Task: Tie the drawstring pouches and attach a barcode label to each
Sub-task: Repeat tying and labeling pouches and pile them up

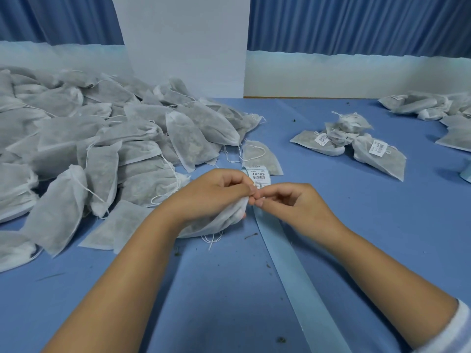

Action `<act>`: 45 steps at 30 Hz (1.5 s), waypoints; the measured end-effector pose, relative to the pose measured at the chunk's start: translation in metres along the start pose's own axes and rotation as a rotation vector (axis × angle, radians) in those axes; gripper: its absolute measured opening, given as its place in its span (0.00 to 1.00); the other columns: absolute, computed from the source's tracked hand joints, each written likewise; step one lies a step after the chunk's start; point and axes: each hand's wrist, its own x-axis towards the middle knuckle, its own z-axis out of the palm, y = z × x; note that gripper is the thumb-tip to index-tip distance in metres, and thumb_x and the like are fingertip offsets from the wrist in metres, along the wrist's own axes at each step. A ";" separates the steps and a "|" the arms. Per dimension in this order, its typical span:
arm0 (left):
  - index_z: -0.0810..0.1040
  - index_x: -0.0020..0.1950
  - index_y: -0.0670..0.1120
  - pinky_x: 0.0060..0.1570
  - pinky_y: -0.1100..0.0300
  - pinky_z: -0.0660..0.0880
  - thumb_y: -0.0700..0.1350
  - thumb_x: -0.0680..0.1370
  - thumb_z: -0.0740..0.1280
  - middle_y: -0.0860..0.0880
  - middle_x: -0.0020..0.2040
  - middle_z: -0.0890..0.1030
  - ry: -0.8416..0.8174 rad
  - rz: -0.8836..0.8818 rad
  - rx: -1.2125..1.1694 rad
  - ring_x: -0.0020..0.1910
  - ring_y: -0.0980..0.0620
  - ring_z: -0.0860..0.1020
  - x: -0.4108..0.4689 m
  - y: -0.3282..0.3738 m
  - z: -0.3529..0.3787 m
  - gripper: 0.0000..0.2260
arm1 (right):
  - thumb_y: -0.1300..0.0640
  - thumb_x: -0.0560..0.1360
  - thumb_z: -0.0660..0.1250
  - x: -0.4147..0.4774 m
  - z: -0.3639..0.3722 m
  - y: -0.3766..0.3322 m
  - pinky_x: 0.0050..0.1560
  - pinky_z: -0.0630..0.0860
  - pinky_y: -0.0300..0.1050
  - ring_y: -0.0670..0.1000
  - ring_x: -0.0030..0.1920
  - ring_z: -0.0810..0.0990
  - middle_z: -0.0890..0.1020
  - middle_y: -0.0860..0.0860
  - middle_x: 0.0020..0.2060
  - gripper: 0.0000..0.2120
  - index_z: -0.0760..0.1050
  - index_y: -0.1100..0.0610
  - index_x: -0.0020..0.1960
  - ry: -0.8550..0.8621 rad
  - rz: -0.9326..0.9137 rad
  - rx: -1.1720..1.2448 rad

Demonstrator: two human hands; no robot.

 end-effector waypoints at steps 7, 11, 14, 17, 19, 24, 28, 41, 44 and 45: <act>0.81 0.44 0.44 0.38 0.69 0.76 0.41 0.80 0.66 0.52 0.38 0.84 -0.026 -0.024 -0.144 0.37 0.57 0.82 -0.001 0.003 0.003 0.07 | 0.60 0.71 0.74 0.001 0.002 0.003 0.46 0.71 0.49 0.55 0.41 0.75 0.82 0.66 0.43 0.02 0.83 0.53 0.41 0.043 -0.019 0.094; 0.82 0.44 0.44 0.39 0.69 0.76 0.40 0.80 0.66 0.51 0.39 0.84 -0.017 -0.013 -0.131 0.38 0.57 0.83 0.000 0.004 0.005 0.07 | 0.67 0.74 0.71 0.001 0.001 0.004 0.37 0.71 0.36 0.48 0.36 0.74 0.82 0.62 0.39 0.05 0.80 0.58 0.42 0.036 -0.022 0.094; 0.83 0.45 0.44 0.42 0.68 0.76 0.38 0.80 0.66 0.51 0.41 0.85 0.016 0.031 -0.094 0.39 0.57 0.82 0.001 0.002 0.006 0.07 | 0.66 0.73 0.67 0.002 0.001 0.004 0.36 0.70 0.39 0.47 0.33 0.72 0.78 0.47 0.31 0.06 0.77 0.58 0.39 0.028 -0.008 0.063; 0.83 0.44 0.47 0.43 0.70 0.73 0.42 0.79 0.68 0.57 0.38 0.84 0.113 0.090 0.060 0.36 0.58 0.79 0.003 0.001 0.007 0.06 | 0.65 0.71 0.64 0.001 0.001 0.001 0.36 0.70 0.39 0.46 0.31 0.72 0.75 0.44 0.28 0.05 0.75 0.57 0.38 0.036 -0.002 0.028; 0.83 0.42 0.49 0.34 0.74 0.68 0.43 0.78 0.70 0.61 0.31 0.79 0.161 0.098 0.133 0.28 0.60 0.72 0.004 0.000 0.007 0.06 | 0.62 0.68 0.63 0.001 0.002 0.000 0.36 0.71 0.39 0.47 0.31 0.72 0.75 0.45 0.28 0.03 0.74 0.57 0.37 0.041 0.006 0.040; 0.82 0.41 0.49 0.37 0.75 0.69 0.43 0.78 0.69 0.62 0.31 0.80 0.182 0.069 0.162 0.32 0.65 0.75 0.005 0.000 0.007 0.07 | 0.65 0.70 0.70 0.000 0.001 0.002 0.40 0.72 0.42 0.48 0.35 0.73 0.77 0.46 0.33 0.09 0.72 0.56 0.39 0.061 -0.032 0.073; 0.82 0.40 0.48 0.36 0.76 0.68 0.43 0.77 0.70 0.62 0.30 0.78 0.191 0.054 0.174 0.31 0.66 0.73 0.006 0.000 0.007 0.06 | 0.67 0.71 0.74 0.000 0.002 0.002 0.41 0.75 0.39 0.47 0.38 0.77 0.82 0.48 0.37 0.17 0.67 0.53 0.37 0.100 -0.079 0.097; 0.83 0.40 0.48 0.32 0.76 0.66 0.44 0.76 0.70 0.63 0.30 0.78 0.204 0.090 0.203 0.28 0.67 0.73 0.007 -0.002 0.006 0.06 | 0.65 0.72 0.72 0.000 0.006 -0.005 0.36 0.76 0.38 0.48 0.38 0.80 0.81 0.53 0.39 0.10 0.72 0.56 0.41 0.109 0.078 0.240; 0.84 0.43 0.44 0.34 0.75 0.66 0.43 0.77 0.70 0.62 0.32 0.79 0.211 0.097 0.218 0.29 0.66 0.73 0.008 -0.004 0.005 0.05 | 0.67 0.72 0.72 0.000 0.005 -0.003 0.37 0.75 0.36 0.46 0.35 0.79 0.81 0.50 0.36 0.09 0.75 0.56 0.43 0.151 0.039 0.154; 0.85 0.43 0.44 0.35 0.75 0.67 0.43 0.77 0.70 0.61 0.33 0.80 0.210 0.099 0.224 0.29 0.66 0.73 0.009 -0.004 0.005 0.05 | 0.67 0.72 0.73 0.000 0.005 -0.002 0.38 0.75 0.36 0.45 0.36 0.78 0.81 0.49 0.36 0.08 0.77 0.56 0.45 0.154 0.023 0.102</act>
